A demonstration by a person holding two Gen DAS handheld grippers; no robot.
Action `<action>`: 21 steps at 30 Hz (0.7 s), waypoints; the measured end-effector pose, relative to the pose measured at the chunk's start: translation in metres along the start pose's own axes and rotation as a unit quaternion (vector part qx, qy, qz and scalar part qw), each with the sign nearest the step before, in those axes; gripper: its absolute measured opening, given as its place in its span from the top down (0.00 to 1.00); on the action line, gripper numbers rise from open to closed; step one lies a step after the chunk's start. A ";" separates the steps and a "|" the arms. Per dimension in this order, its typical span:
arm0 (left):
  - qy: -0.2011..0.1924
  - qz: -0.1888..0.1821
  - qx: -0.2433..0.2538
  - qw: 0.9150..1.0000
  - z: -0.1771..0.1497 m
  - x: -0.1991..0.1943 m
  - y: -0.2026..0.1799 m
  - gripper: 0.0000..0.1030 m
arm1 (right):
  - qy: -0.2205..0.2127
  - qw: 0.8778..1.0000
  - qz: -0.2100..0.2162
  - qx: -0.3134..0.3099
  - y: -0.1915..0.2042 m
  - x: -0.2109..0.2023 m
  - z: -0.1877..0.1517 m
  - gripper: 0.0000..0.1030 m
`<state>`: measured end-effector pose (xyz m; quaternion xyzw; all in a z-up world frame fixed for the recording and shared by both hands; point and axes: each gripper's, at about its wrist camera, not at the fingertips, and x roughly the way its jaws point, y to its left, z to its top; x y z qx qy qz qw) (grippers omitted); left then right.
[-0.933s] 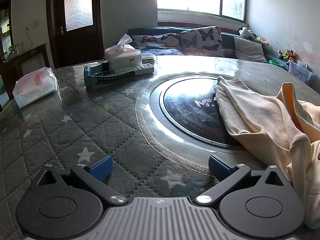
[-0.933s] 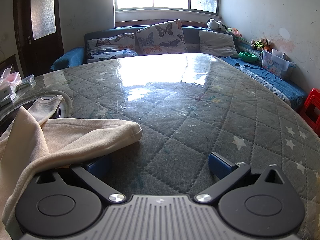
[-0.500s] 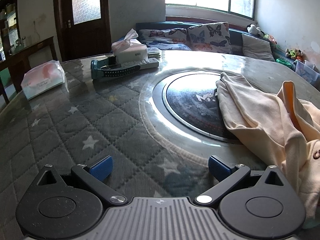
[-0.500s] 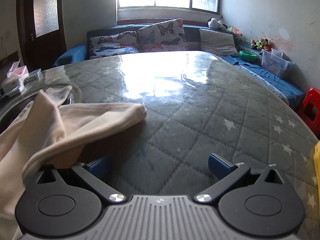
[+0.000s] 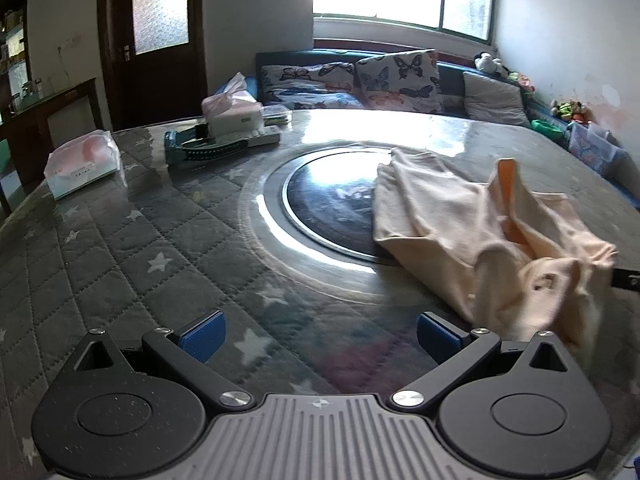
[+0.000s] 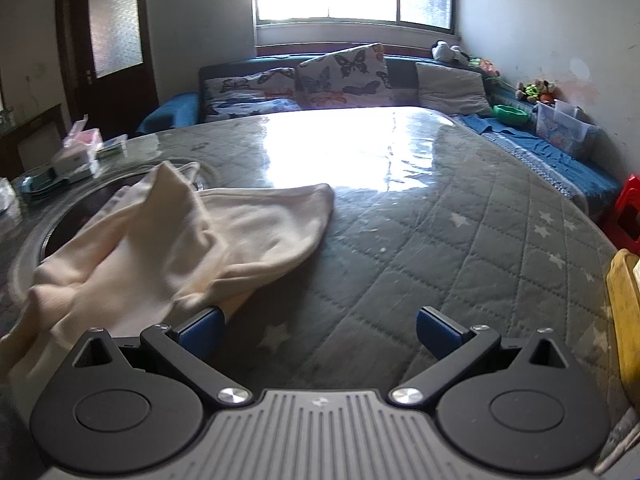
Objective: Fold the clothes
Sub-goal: 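Move both grippers over the crumpled cream shirt toward its hem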
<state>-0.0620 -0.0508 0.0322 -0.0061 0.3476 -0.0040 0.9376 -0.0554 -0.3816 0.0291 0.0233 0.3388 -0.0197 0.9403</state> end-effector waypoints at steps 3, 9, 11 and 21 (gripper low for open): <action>-0.005 -0.008 0.010 1.000 -0.004 -0.009 -0.008 0.00 | -0.001 1.000 0.011 -0.004 0.006 -0.008 -0.004 0.00; -0.005 -0.016 0.018 1.000 -0.011 -0.021 -0.016 0.00 | 0.000 0.999 0.034 -0.010 0.015 -0.017 -0.010 0.00; -0.006 -0.018 0.021 1.000 -0.014 -0.024 -0.018 0.00 | -0.001 0.999 0.038 -0.012 0.017 -0.019 -0.011 0.00; -0.006 -0.024 0.037 0.999 -0.024 -0.034 -0.031 0.00 | -0.006 0.998 0.052 -0.024 0.024 -0.031 -0.020 0.00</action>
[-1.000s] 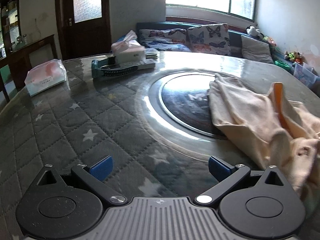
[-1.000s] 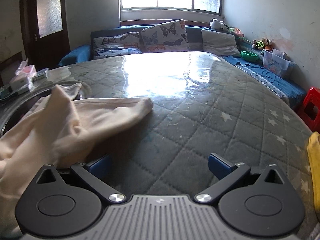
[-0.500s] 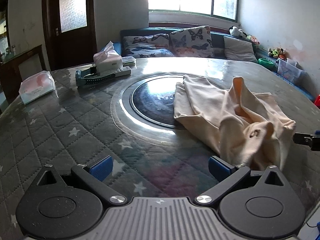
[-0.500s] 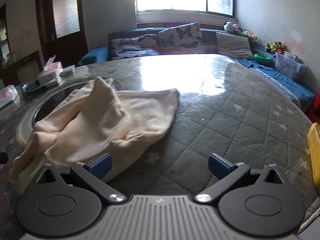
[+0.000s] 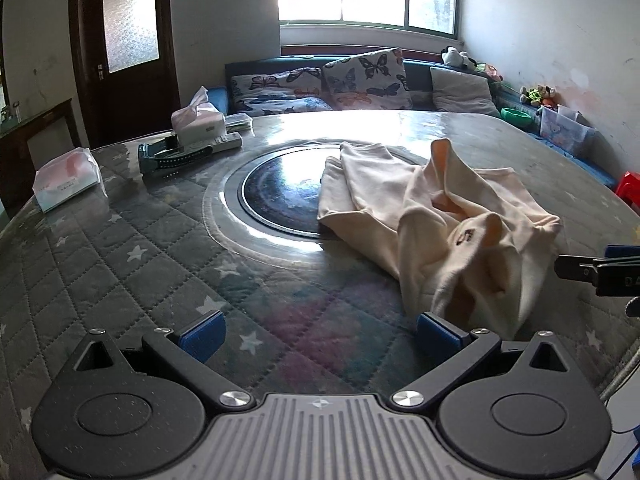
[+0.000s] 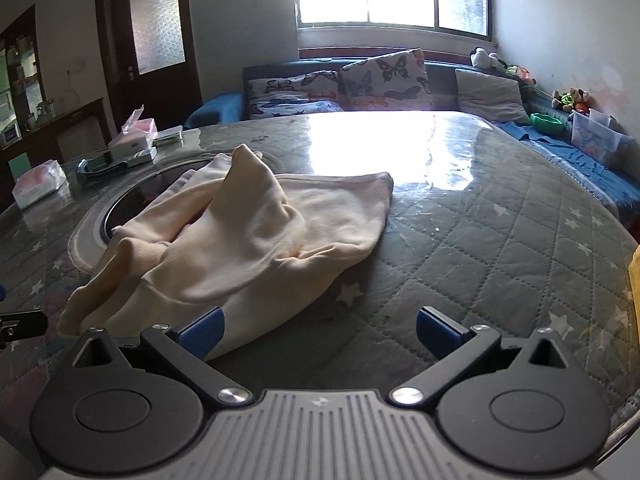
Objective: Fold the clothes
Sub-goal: 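Move both grippers over the crumpled cream shirt toward its hem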
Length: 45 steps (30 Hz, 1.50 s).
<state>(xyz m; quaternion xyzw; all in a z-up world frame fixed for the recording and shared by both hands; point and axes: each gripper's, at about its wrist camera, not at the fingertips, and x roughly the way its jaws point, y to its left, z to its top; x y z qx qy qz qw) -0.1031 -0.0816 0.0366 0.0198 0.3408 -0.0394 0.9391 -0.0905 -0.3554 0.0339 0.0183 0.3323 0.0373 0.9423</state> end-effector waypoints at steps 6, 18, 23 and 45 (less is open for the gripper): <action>0.003 0.000 0.006 1.000 -0.003 -0.002 -0.006 0.00 | 0.002 1.000 0.003 -0.003 0.002 -0.002 -0.003 0.00; 0.003 -0.010 0.020 1.000 -0.006 -0.004 -0.017 0.00 | -0.001 1.000 0.008 -0.007 0.004 -0.006 -0.006 0.00; 0.005 -0.008 0.025 1.000 -0.006 -0.004 -0.020 0.00 | -0.003 1.000 0.011 -0.006 0.004 -0.007 -0.006 0.00; 0.012 -0.017 0.047 0.999 -0.003 -0.003 -0.034 0.00 | -0.003 1.000 0.022 -0.014 0.007 -0.010 -0.004 0.00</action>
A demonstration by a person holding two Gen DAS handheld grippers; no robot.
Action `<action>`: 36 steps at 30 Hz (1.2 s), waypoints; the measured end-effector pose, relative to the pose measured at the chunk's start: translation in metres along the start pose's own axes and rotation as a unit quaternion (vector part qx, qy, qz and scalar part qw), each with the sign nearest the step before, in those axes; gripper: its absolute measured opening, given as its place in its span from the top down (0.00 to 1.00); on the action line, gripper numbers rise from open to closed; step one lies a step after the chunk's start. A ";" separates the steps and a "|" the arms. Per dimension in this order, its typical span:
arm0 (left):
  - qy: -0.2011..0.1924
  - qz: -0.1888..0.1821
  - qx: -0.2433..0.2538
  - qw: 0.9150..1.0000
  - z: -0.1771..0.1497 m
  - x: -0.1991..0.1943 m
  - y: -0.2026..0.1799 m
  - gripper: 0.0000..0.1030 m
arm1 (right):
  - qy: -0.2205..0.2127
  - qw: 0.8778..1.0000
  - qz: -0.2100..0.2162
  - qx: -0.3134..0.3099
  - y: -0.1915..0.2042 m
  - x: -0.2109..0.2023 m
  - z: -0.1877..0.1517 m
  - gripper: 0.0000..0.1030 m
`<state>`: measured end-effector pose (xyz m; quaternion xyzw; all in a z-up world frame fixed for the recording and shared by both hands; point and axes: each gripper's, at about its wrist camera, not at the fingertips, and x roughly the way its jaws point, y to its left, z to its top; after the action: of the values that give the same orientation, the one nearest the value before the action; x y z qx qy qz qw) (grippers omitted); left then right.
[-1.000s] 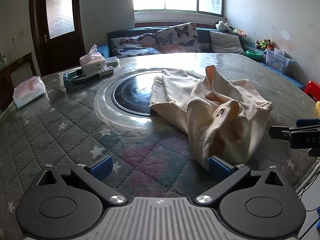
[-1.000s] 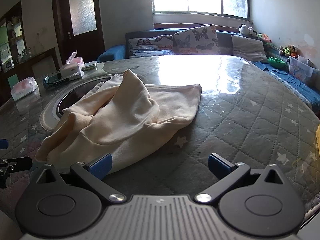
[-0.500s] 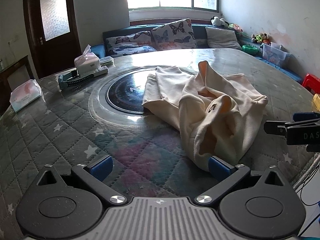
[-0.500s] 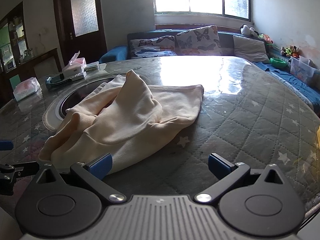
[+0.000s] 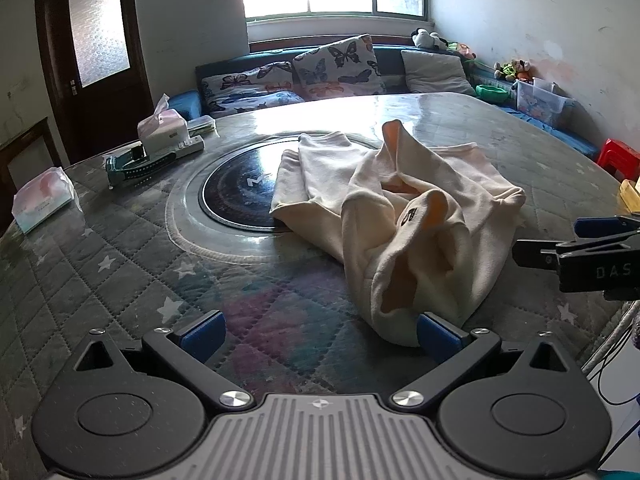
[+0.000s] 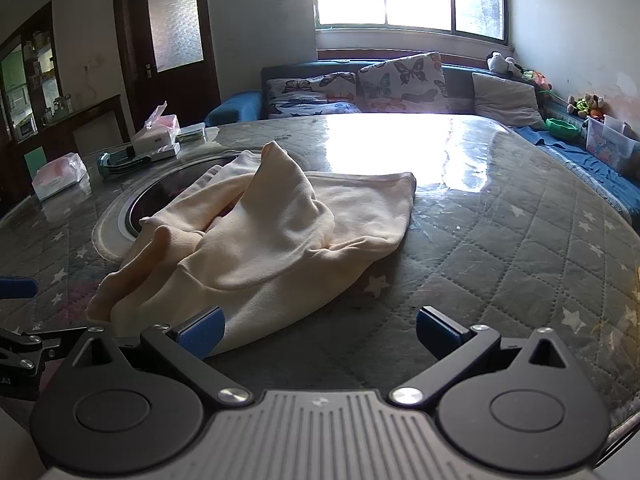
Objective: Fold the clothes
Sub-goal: 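Move both grippers over the crumpled cream shirt toward its hem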
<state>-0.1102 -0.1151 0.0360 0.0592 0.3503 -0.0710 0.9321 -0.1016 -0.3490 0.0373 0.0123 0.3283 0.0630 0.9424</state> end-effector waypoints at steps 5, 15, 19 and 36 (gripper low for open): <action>0.001 -0.002 0.003 1.000 0.001 0.000 -0.001 0.00 | 0.000 1.000 0.001 -0.002 0.002 0.001 0.000 0.00; 0.000 -0.007 0.003 1.000 0.004 0.000 -0.001 0.00 | 0.000 1.000 0.007 -0.008 0.006 0.000 0.003 0.00; -0.001 -0.009 0.002 1.000 0.005 0.000 0.001 0.00 | -0.001 1.000 0.010 -0.009 0.007 -0.001 0.005 0.00; -0.013 -0.018 0.001 1.000 0.029 0.001 0.013 0.00 | 0.001 0.999 0.029 -0.021 0.013 0.013 0.022 0.04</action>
<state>-0.0889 -0.1070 0.0579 0.0528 0.3388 -0.0889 0.9351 -0.0790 -0.3335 0.0473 0.0021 0.3274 0.0972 0.9399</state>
